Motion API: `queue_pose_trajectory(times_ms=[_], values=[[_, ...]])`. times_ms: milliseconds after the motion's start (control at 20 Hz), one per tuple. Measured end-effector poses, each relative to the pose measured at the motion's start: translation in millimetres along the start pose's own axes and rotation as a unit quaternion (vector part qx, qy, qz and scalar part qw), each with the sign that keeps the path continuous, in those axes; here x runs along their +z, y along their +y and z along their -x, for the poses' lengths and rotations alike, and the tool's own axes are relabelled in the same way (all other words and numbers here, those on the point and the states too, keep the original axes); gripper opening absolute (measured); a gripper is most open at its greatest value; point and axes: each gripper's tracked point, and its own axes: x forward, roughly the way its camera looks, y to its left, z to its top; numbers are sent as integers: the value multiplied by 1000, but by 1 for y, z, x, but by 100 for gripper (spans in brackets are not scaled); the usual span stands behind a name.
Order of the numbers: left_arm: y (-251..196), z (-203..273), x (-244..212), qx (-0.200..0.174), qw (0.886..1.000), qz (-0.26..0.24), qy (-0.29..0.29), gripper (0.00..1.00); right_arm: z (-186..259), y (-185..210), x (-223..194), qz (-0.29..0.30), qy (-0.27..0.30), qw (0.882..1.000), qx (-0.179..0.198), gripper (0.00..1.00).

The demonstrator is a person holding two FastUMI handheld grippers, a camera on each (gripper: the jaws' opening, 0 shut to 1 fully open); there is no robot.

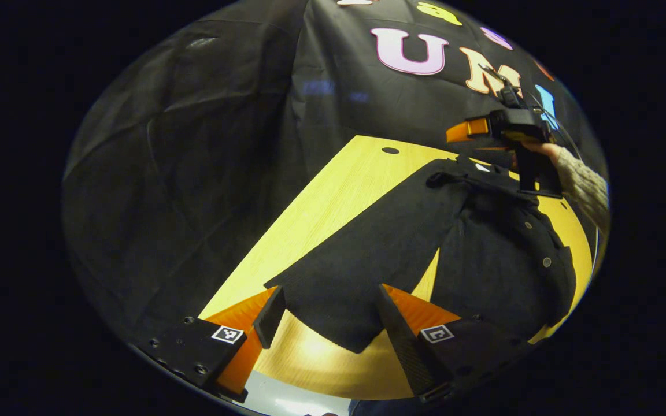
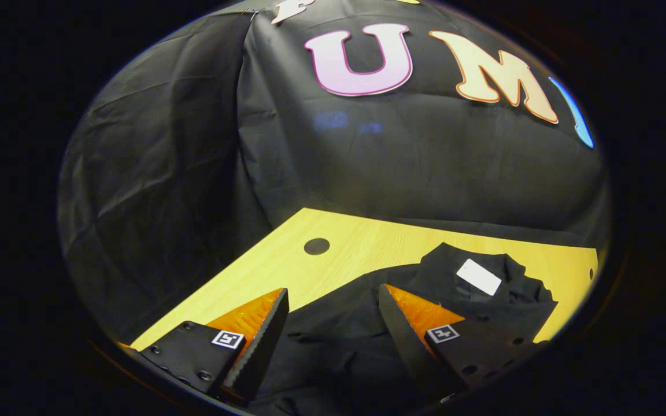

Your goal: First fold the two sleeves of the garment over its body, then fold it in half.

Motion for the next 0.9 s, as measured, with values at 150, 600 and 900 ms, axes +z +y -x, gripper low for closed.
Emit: queue_pose_trajectory(times_ms=[150,600,900], values=[[1,-2,-3,3,1000,-9,10,95,30,-14,12,-4,-26,999,-21,98],[-1,-13,-16,-5,999,-18,38,94,135,-66,41,-14,-88,993,-71,99],[-1,-13,-18,-15,998,-40,39,95,205,-93,26,-35,-117,986,-118,98]])
